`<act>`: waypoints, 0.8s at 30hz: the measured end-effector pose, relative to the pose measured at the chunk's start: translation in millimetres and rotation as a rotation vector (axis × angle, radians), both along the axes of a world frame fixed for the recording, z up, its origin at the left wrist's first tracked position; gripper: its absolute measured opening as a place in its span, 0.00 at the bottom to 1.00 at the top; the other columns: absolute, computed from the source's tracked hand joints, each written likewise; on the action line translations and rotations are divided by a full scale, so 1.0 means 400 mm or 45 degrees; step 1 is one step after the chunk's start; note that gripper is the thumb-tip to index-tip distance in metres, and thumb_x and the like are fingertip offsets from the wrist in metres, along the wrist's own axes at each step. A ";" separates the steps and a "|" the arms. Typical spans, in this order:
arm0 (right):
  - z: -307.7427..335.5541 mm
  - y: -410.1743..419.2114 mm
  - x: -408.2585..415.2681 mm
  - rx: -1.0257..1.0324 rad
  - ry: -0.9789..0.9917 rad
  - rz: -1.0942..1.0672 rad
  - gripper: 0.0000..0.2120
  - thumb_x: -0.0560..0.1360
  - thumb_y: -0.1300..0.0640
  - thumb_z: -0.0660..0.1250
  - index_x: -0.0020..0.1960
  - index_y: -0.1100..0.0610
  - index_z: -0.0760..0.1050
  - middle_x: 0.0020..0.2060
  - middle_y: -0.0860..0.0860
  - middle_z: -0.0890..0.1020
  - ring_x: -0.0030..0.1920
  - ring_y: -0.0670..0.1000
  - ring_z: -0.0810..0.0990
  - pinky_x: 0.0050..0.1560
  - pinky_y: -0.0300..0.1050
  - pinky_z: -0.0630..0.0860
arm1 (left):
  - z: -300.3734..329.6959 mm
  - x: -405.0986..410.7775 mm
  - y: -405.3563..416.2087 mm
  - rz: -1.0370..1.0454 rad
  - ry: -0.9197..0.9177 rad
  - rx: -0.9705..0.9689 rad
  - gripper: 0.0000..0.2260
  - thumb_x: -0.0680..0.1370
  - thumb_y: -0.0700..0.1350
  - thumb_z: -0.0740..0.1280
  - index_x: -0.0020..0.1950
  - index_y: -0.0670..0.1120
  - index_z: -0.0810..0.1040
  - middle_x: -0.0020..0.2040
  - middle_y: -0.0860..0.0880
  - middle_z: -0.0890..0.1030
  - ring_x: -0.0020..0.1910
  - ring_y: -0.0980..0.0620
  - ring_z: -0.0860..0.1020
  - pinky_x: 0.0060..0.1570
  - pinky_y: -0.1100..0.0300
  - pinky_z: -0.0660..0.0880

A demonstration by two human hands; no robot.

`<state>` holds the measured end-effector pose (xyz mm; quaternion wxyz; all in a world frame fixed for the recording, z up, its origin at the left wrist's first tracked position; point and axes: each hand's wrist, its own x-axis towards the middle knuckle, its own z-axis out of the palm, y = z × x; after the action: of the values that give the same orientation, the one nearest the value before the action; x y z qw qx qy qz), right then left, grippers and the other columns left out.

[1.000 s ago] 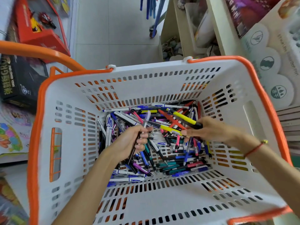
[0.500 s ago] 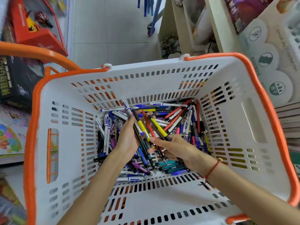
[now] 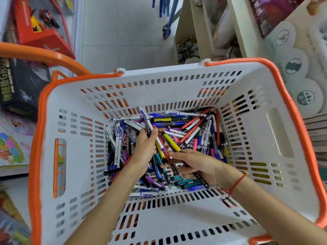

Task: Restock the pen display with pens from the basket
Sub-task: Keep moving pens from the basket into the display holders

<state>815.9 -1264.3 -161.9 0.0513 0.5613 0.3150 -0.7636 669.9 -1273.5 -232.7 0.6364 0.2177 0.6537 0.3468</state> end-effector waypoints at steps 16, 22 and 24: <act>-0.010 0.022 -0.021 0.184 0.218 -0.381 0.13 0.84 0.54 0.55 0.45 0.58 0.71 0.30 0.51 0.73 0.23 0.45 0.60 0.23 0.36 0.58 | 0.056 0.009 -0.002 0.025 -0.383 -0.001 0.14 0.78 0.54 0.66 0.43 0.43 0.74 0.27 0.53 0.70 0.26 0.57 0.69 0.22 0.68 0.62; 0.006 0.025 -0.014 0.108 0.166 -0.160 0.16 0.83 0.47 0.55 0.46 0.57 0.73 0.31 0.51 0.74 0.23 0.46 0.63 0.24 0.36 0.60 | 0.064 -0.009 0.003 0.021 -0.409 -0.103 0.12 0.76 0.52 0.69 0.42 0.44 0.77 0.28 0.53 0.67 0.22 0.60 0.65 0.20 0.69 0.61; 0.010 0.023 0.003 0.144 0.086 -0.077 0.16 0.83 0.48 0.55 0.46 0.58 0.72 0.30 0.52 0.75 0.24 0.47 0.65 0.26 0.37 0.63 | 0.054 -0.020 0.010 0.143 -0.385 -0.026 0.09 0.79 0.50 0.67 0.49 0.45 0.76 0.30 0.54 0.65 0.23 0.60 0.62 0.20 0.69 0.61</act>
<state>817.0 -1254.9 -157.8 -0.0141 0.5466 0.3421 -0.7642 662.0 -1269.4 -211.1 0.7094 0.1197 0.5649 0.4041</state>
